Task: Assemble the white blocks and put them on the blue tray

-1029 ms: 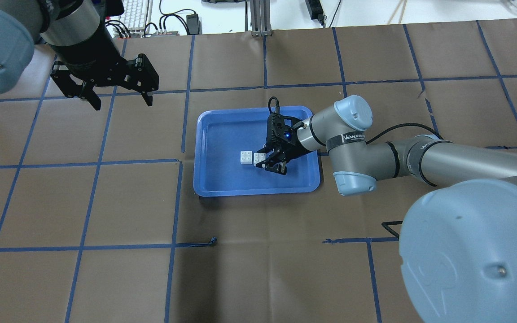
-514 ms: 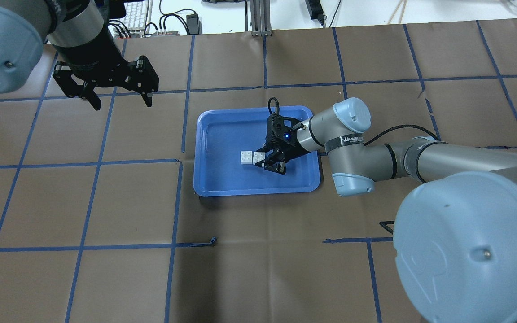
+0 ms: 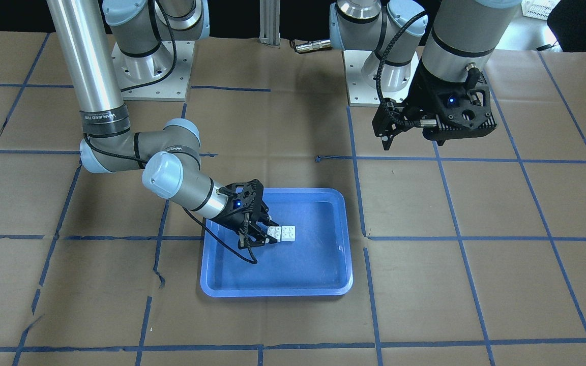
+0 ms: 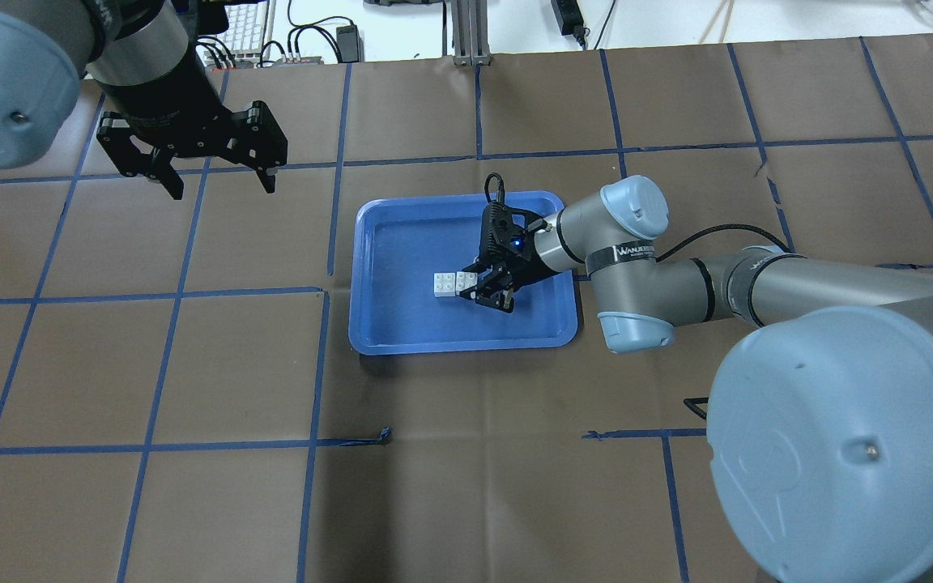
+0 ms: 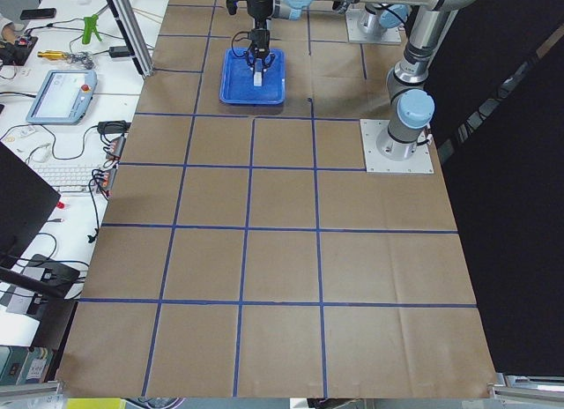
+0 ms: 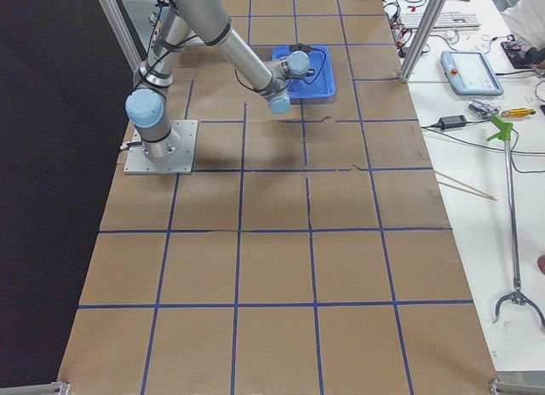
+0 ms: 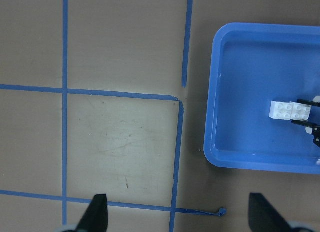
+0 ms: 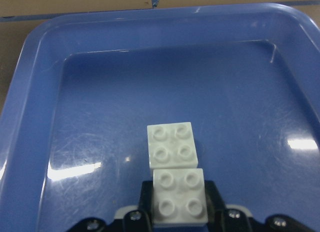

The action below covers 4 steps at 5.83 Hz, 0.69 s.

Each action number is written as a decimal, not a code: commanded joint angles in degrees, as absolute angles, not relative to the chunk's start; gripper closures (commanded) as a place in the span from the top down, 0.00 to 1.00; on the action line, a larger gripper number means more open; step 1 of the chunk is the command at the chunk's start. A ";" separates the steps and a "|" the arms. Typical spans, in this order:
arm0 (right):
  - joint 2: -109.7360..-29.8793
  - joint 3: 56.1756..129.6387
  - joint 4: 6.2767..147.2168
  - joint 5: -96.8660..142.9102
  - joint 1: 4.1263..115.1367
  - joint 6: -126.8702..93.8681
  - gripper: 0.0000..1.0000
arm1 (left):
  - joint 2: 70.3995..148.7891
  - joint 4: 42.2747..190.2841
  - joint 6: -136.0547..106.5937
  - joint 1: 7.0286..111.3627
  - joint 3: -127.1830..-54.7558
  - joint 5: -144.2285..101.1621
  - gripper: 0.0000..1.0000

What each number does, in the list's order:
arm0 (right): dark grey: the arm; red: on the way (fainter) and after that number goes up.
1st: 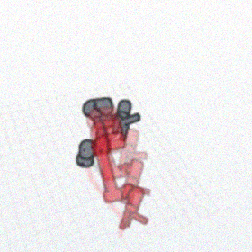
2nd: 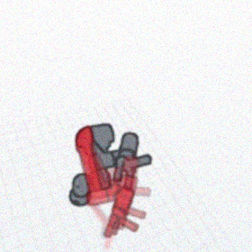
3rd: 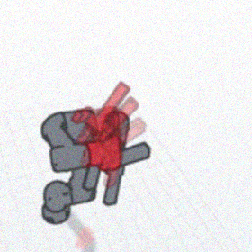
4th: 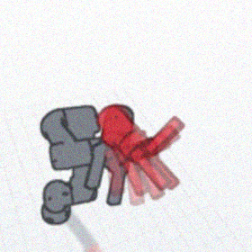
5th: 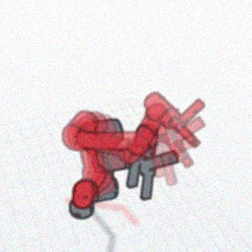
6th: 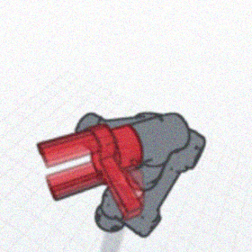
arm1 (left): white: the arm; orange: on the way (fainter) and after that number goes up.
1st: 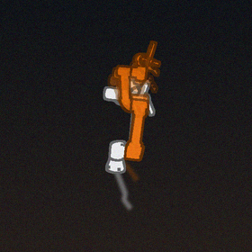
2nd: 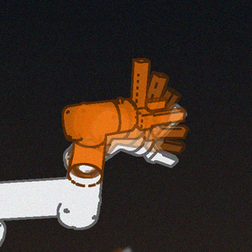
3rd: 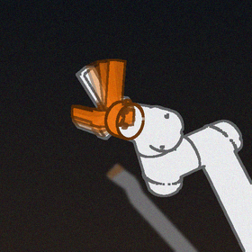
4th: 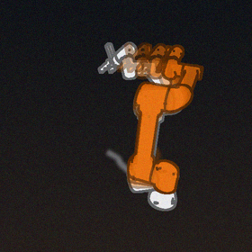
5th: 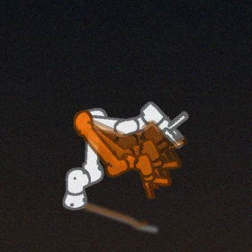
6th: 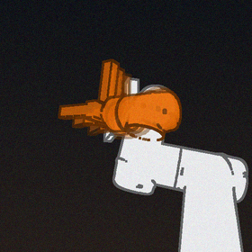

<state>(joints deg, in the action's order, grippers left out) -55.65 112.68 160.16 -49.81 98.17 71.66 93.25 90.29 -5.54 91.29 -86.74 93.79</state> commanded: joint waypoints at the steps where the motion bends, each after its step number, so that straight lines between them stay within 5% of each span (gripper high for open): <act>1: -55.72 112.68 160.14 -49.83 98.17 71.54 0.27 | 93.25 89.65 -5.45 91.23 -86.92 93.78 0.99; 4: -55.90 112.68 160.66 -49.48 98.17 71.54 0.27 | 93.08 89.74 -5.27 91.32 -87.19 93.78 0.99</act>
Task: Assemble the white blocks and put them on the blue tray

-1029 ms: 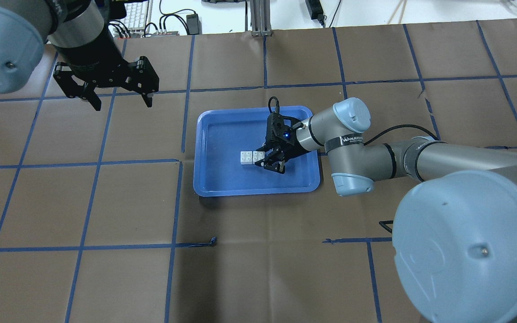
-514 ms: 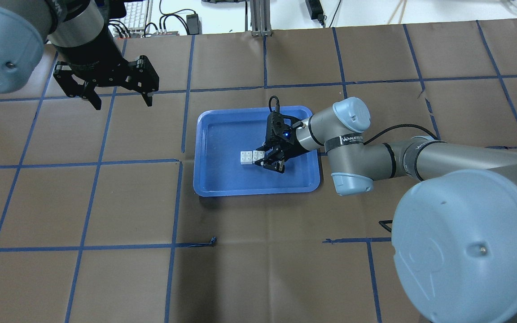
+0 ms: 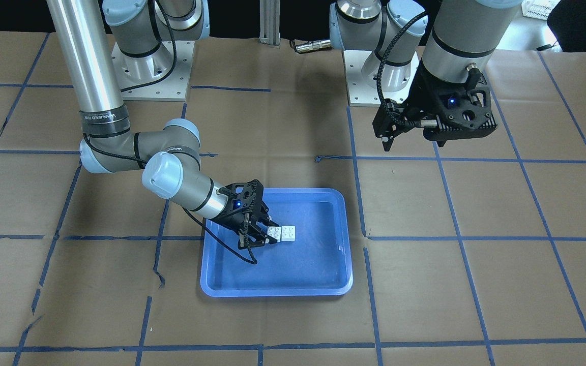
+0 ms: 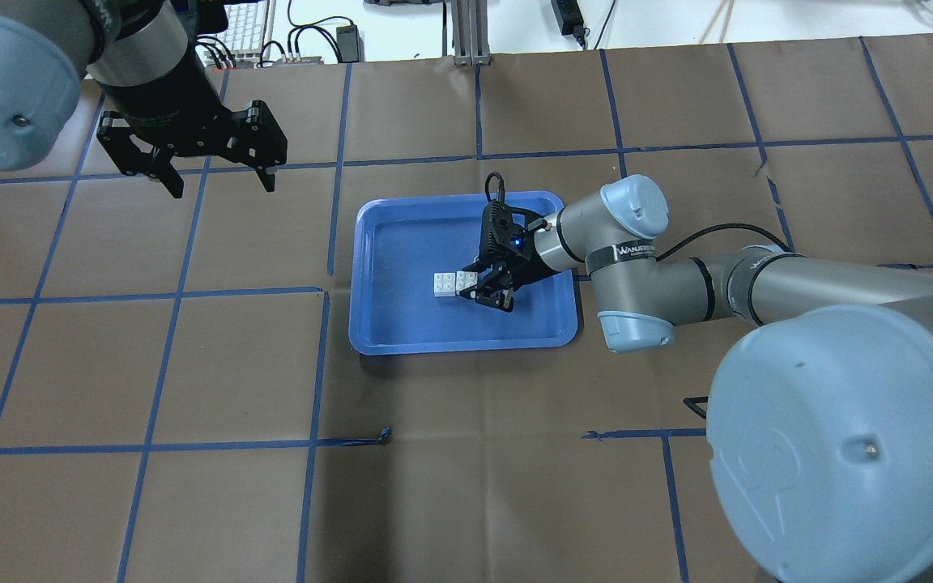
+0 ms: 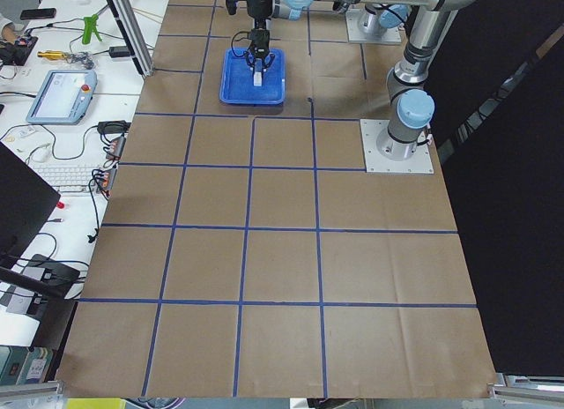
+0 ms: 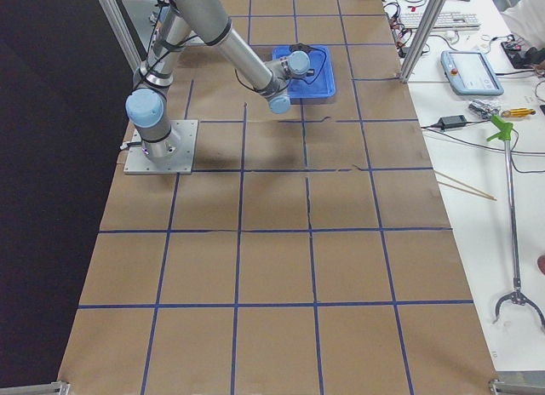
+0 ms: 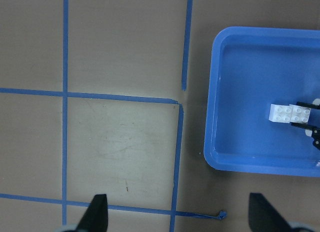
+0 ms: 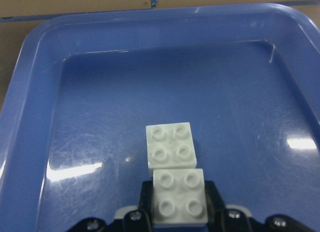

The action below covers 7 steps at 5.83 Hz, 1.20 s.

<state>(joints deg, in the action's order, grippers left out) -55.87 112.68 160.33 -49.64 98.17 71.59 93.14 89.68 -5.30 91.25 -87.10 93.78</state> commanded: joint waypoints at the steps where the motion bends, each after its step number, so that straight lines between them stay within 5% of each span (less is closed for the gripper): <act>1: -55.99 112.68 160.75 -49.48 98.17 71.54 0.27 | 93.08 89.74 -5.27 91.32 -87.19 93.87 0.99; 7: -56.43 113.11 160.84 -49.57 98.17 71.37 0.27 | 93.16 89.12 -5.19 91.32 -87.10 94.13 0.99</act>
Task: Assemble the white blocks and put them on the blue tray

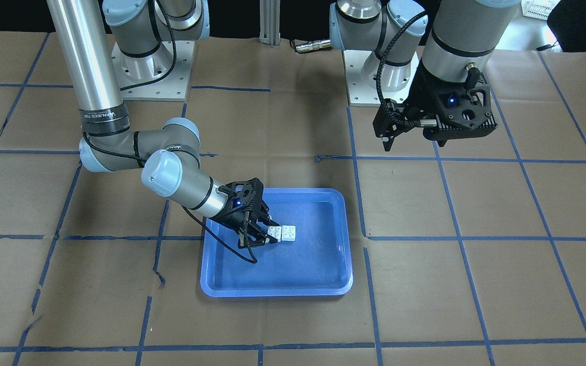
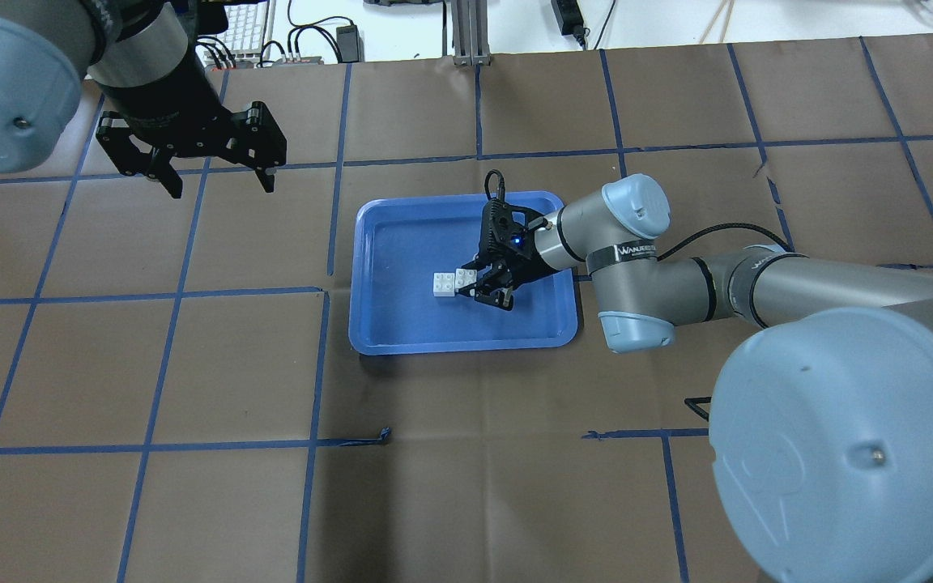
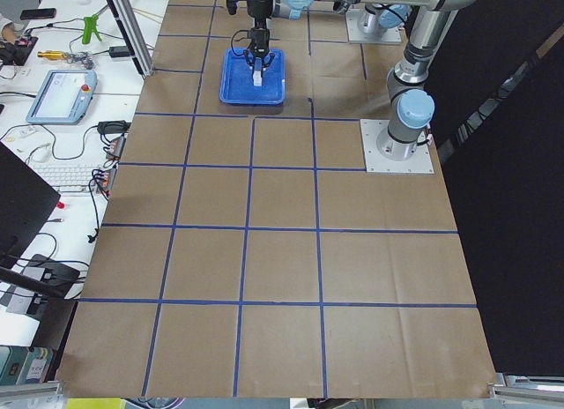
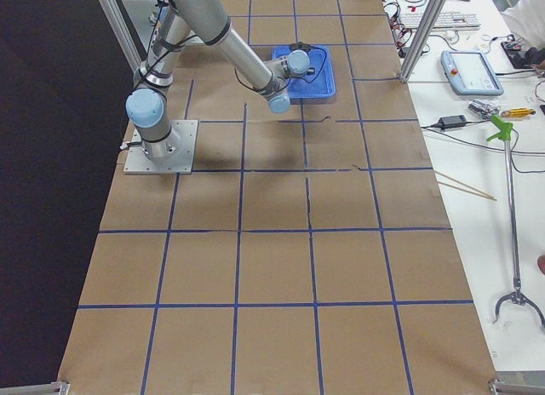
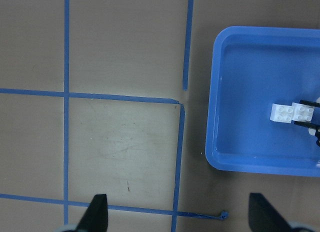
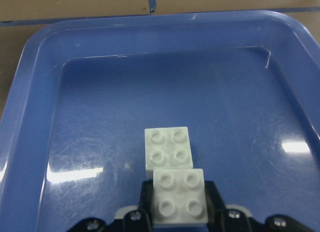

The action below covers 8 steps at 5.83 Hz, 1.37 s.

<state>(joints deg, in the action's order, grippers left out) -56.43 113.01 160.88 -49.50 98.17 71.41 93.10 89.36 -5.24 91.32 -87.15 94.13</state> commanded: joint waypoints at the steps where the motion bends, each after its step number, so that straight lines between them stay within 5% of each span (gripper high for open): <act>1: -56.43 113.12 160.84 -49.57 98.26 71.37 0.27 | 93.08 89.12 -5.19 91.23 -87.19 94.22 0.99; 8: -56.07 113.12 161.19 -49.39 98.70 70.49 0.28 | 92.99 89.12 -5.01 91.23 -87.28 94.22 0.99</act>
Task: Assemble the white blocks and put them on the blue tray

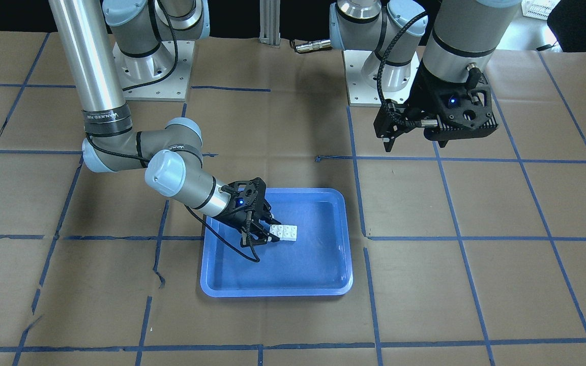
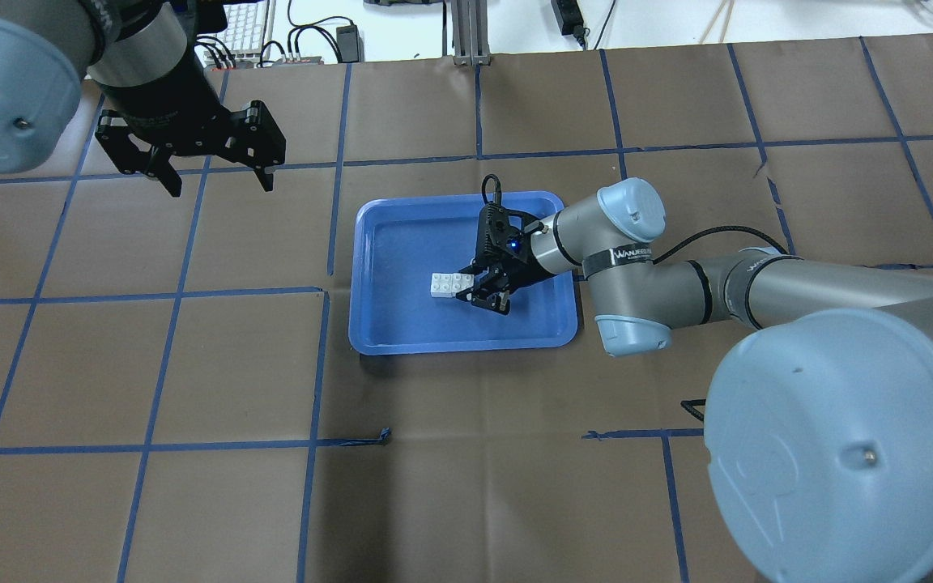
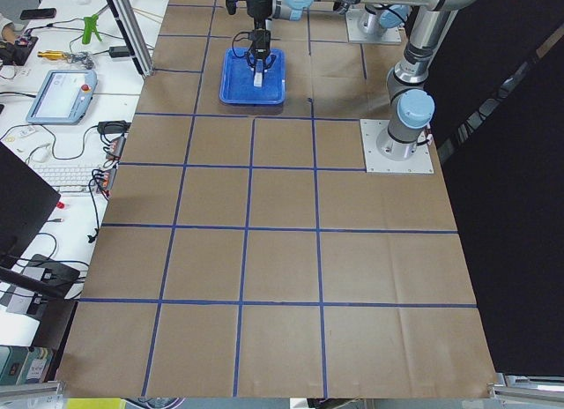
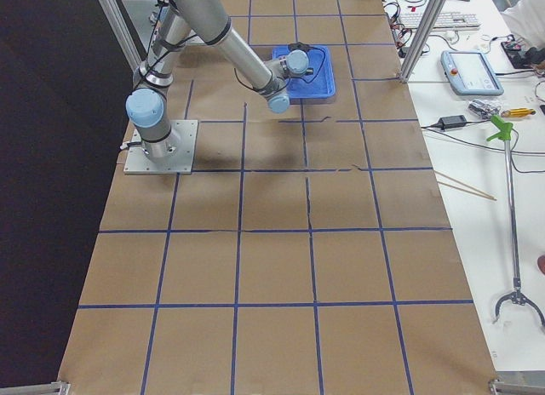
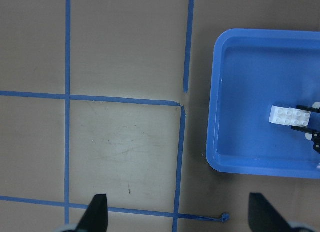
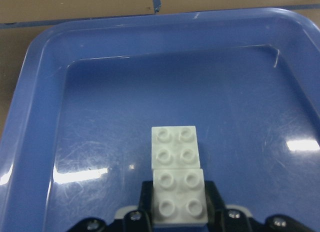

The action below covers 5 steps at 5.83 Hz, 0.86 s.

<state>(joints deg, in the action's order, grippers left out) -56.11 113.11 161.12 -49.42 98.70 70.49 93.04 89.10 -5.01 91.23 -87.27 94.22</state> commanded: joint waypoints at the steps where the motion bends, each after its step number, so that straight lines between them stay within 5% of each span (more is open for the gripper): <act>1: -56.07 113.12 161.10 -49.31 98.70 70.40 0.33 | 92.99 89.12 -5.01 91.23 -87.36 94.22 0.99; 3: -56.07 113.12 161.10 -49.31 98.70 70.40 0.54 | 92.99 89.12 -5.01 91.23 -87.36 94.22 0.99; 5: -56.07 113.12 161.02 -49.31 98.70 70.40 0.54 | 92.81 89.03 -5.01 91.23 -87.36 94.22 0.99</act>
<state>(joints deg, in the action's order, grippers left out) -56.07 113.12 161.04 -49.31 98.70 70.40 92.82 89.10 -5.01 91.23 -87.40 94.26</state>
